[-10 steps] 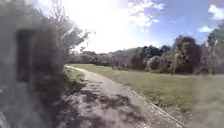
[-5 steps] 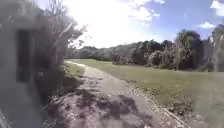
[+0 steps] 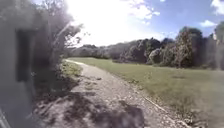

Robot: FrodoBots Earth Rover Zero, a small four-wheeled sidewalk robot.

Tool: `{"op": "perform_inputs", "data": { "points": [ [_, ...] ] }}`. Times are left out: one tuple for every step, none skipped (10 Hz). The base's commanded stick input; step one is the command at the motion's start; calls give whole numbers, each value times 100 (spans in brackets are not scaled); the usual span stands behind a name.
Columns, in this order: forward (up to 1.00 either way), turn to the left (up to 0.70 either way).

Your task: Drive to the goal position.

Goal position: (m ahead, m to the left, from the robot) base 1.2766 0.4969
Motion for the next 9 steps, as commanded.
{"op": "perform_inputs", "data": {
  "points": [
    [4,0],
    [0,0],
    [0,0],
    [0,0],
    [0,0],
    [0,0],
    [0,0],
    [0,0],
    [0,0]
  ]
}}
